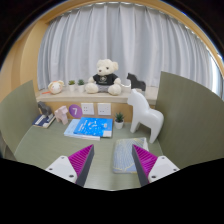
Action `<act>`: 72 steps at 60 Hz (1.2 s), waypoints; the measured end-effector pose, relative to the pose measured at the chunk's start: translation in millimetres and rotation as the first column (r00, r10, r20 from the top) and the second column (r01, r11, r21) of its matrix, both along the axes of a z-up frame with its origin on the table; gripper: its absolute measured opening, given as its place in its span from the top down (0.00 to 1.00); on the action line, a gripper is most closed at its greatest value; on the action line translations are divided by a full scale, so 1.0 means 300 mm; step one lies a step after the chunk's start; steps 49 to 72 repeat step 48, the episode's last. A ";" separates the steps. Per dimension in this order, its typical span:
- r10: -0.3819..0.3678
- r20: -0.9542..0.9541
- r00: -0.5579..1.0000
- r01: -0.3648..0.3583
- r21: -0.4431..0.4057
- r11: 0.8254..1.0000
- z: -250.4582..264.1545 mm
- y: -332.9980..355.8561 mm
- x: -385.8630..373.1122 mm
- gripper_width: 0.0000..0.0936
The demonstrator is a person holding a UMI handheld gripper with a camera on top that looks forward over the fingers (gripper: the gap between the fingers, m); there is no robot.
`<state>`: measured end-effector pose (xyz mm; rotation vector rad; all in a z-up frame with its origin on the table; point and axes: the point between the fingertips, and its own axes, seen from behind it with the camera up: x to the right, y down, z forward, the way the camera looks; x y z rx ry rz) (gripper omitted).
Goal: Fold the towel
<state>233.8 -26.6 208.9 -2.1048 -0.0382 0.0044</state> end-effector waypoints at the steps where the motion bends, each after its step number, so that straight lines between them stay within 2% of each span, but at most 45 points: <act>1: 0.003 -0.004 1.000 -0.003 0.005 1.000 0.012 -0.023 -0.019 0.19; 11: 0.008 -0.038 0.999 -0.007 0.049 0.999 0.081 -0.249 -0.177 0.19; 31: 0.034 0.012 0.999 -0.035 0.032 0.999 0.098 -0.596 -0.324 0.19; 47: 0.058 0.023 0.998 -0.059 0.079 0.995 0.148 -0.688 -0.374 0.18; 72: 0.059 0.022 0.998 -0.061 0.077 0.995 0.154 -0.693 -0.376 0.18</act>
